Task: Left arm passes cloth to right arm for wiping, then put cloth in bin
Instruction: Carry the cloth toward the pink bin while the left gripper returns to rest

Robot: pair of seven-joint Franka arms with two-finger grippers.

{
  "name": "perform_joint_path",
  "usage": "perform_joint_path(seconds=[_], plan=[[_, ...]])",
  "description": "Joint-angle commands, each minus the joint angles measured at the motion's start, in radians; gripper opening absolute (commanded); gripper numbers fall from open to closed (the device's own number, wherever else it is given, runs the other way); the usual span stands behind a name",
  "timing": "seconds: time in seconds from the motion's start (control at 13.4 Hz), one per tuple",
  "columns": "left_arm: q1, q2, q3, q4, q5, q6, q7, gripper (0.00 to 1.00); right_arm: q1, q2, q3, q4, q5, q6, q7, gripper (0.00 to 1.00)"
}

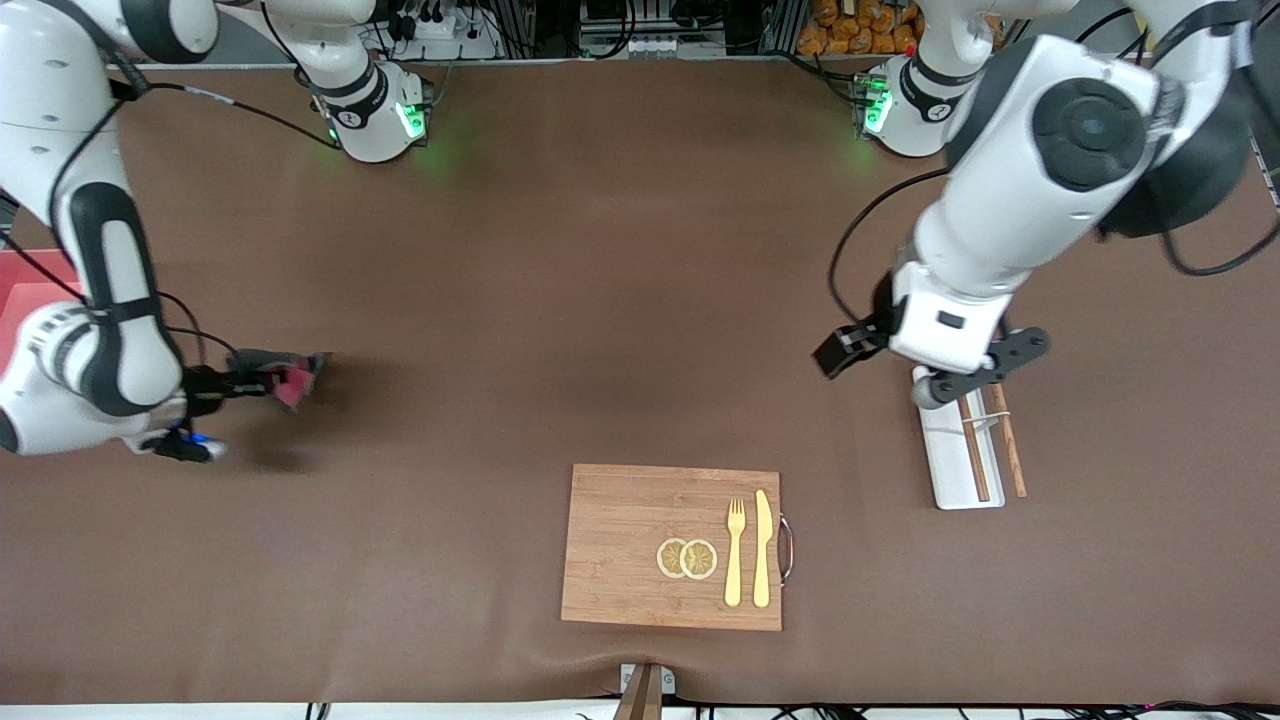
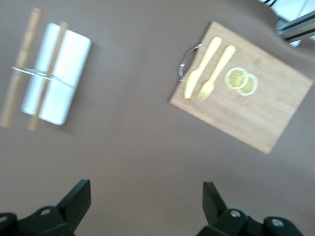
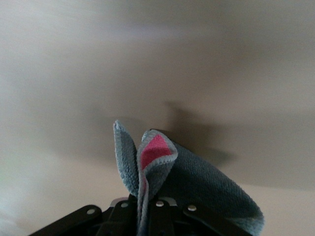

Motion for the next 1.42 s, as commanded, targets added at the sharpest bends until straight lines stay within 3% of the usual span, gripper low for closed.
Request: perform_joint_path(seconds=[0.0,0.37,0.6,0.82,1.04,1.34], plan=[[0.054,-0.051,-0.011,-0.023,-0.004,-0.064,0.157,1.0,-0.129,-0.021,0.021,-0.023,-0.1,0.001,-0.168,0.0],[0.153,-0.134,0.009,-0.073,-0.015,-0.148,0.404,1.0,-0.246,-0.116,0.021,-0.003,-0.304,-0.01,-0.293,0.0],[0.143,-0.244,0.087,-0.212,-0.038,-0.115,0.508,1.0,-0.245,-0.149,0.021,-0.001,-0.335,-0.007,-0.301,0.0],[0.118,-0.379,0.164,-0.346,-0.043,-0.068,0.61,1.0,-0.243,-0.11,0.022,-0.009,-0.334,0.054,-0.295,0.0],[0.127,-0.393,0.192,-0.359,-0.04,-0.068,0.631,1.0,-0.172,-0.08,0.027,-0.012,-0.312,0.059,-0.254,0.0],[0.117,-0.398,0.183,-0.337,-0.041,-0.075,0.668,1.0,-0.07,-0.048,0.03,-0.052,-0.126,0.065,-0.223,0.0]])
